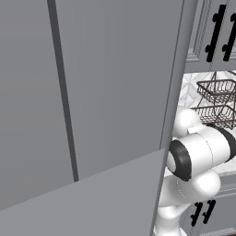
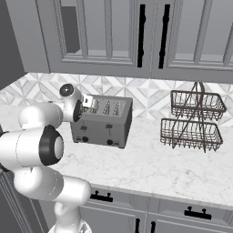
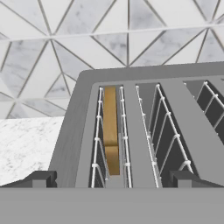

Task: Start the toaster. Once the lever pops up, take the bread to the plate on the dining counter.

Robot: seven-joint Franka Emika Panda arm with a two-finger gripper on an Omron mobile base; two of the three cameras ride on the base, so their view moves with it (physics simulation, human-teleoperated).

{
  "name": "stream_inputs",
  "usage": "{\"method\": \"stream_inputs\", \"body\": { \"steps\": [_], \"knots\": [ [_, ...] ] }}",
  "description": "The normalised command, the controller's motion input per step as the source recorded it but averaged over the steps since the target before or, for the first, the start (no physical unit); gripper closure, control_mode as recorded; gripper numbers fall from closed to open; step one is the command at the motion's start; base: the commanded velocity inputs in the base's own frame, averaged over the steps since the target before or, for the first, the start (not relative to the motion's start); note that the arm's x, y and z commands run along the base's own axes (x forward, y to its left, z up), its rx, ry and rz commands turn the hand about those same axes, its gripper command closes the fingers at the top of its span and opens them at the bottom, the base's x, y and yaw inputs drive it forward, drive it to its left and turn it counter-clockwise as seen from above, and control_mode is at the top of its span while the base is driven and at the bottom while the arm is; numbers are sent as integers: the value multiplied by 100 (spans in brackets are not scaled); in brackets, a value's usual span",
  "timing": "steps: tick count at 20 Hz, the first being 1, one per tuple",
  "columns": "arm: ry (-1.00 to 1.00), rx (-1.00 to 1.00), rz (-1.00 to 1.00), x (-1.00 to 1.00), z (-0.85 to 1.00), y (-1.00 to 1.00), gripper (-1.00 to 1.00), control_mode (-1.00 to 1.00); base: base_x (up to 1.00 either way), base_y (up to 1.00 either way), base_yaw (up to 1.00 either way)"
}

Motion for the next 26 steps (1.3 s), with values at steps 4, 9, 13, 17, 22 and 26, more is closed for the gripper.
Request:
{"method": "stream_inputs", "body": {
  "steps": [4, 9, 13, 17, 22, 26],
  "knots": [
    [0, 0, 0, 0, 0, 0, -100, -100, 0, 0, 0],
    [0, 0, 0, 0, 0, 0, -100, -100, 0, 0, 0],
    [0, 0, 0, 0, 0, 0, -100, -100, 0, 0, 0],
    [0, 0, 0, 0, 0, 0, -100, -100, 0, 0, 0],
    [0, 0, 0, 0, 0, 0, -100, -100, 0, 0, 0],
    [0, 0, 0, 0, 0, 0, -100, -100, 0, 0, 0]
  ]
}}
